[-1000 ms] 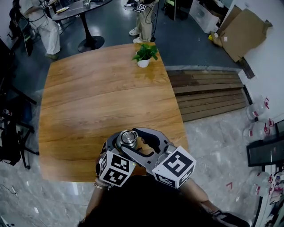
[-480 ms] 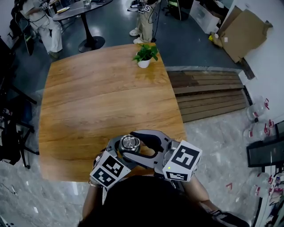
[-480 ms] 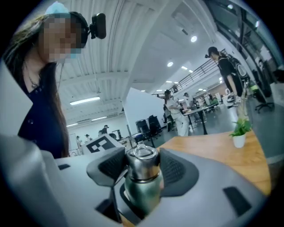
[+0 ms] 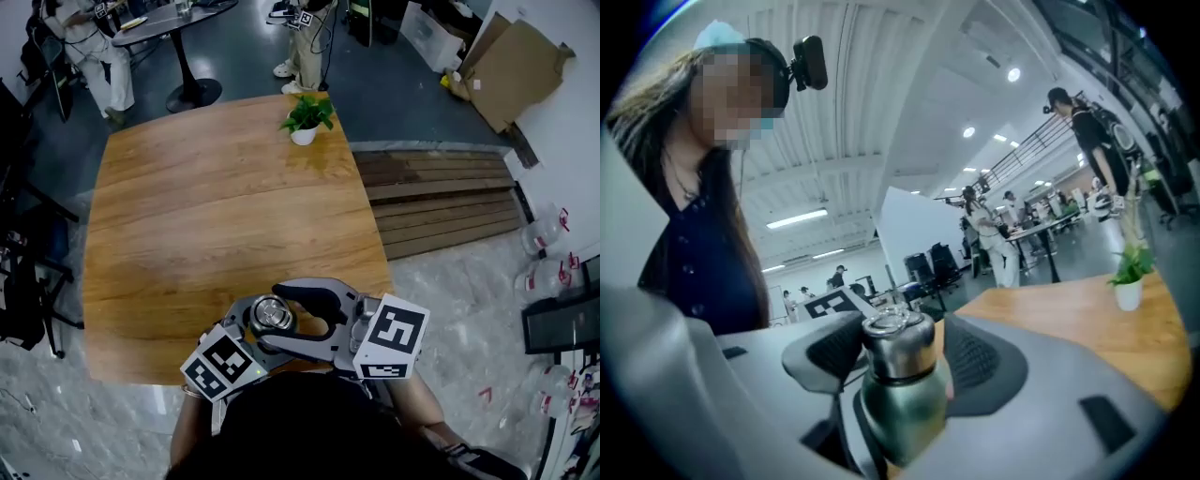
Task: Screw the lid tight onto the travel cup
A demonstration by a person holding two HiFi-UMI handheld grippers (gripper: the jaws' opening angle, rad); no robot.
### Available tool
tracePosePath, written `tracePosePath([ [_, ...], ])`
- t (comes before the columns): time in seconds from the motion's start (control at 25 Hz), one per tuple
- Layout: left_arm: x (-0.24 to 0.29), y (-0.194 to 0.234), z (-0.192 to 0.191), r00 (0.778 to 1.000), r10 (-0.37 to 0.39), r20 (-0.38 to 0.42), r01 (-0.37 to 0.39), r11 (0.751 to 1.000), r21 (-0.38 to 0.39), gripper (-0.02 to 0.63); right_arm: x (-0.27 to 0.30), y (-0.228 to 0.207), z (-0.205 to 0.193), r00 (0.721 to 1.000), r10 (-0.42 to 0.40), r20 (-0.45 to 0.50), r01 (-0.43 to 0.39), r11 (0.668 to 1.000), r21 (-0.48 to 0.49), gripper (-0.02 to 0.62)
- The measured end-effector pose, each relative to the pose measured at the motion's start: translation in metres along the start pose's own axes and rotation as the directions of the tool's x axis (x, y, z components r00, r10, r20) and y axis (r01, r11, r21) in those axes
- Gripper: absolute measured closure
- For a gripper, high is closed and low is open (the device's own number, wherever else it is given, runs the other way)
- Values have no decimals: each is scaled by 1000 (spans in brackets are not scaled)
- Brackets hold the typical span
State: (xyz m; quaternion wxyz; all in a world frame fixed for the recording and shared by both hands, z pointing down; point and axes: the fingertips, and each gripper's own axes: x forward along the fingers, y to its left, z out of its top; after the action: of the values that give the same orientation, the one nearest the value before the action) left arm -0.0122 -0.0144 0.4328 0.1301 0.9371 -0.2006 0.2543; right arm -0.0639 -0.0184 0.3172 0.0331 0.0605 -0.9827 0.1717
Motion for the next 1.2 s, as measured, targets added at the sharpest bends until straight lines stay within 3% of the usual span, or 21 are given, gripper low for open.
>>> tracePosePath([
  [0.08, 1, -9, 0, 998, -56, 0, 56, 998, 20, 206, 0, 6, -2, 999, 48, -14, -48, 999, -12, 339],
  [0.16, 3, -8, -1, 999, -41, -12, 41, 999, 8, 206, 1, 5, -3, 999, 25, -22, -26, 999, -39, 339],
  [0.28, 5, 13, -5, 994, 94, -57, -96, 995, -33, 206, 4, -9, -3, 994, -104, -17, 102, 993, -64, 339],
  [0.36, 4, 29, -8, 971, 218, -100, -224, 974, -46, 206, 5, -18, -3, 980, -198, -10, 197, 978, -66, 339],
  [0.44, 3, 36, -8, 955, 272, -116, -278, 960, -44, 206, 5, -20, -2, 975, -220, -5, 219, 974, -64, 339],
  [0.52, 3, 30, -4, 976, 203, -82, -207, 977, -44, 206, 6, -16, 0, 986, -169, -5, 168, 984, -54, 339],
  [0.6, 3, 14, -1, 996, 81, -46, -82, 996, -18, 206, 5, -9, -1, 996, -88, -17, 87, 996, -37, 339],
  [0.72, 3, -3, -5, 998, -39, -46, 40, 999, 26, 206, 6, 2, -7, 999, 2, -51, -3, 1000, -26, 337],
  [0.84, 6, 4, -9, 997, 9, -73, -8, 1000, 3, 206, 7, -5, -9, 997, -54, -56, 51, 998, -41, 337],
  [0.96, 9, 26, -10, 981, 163, -110, -168, 985, -37, 206, 8, -21, -7, 978, -206, -29, 205, 977, -53, 337],
  [1.04, 9, 37, -9, 960, 249, -125, -256, 966, -45, 206, 8, -26, -6, 965, -263, -12, 262, 963, -58, 337],
  [1.12, 8, 36, -6, 963, 247, -109, -253, 966, -50, 206, 8, -24, -5, 972, -236, -10, 235, 970, -56, 337],
  [1.2, 8, 23, -2, 988, 139, -66, -142, 989, -40, 206, 5, -16, -5, 989, -144, -25, 143, 989, -47, 327],
])
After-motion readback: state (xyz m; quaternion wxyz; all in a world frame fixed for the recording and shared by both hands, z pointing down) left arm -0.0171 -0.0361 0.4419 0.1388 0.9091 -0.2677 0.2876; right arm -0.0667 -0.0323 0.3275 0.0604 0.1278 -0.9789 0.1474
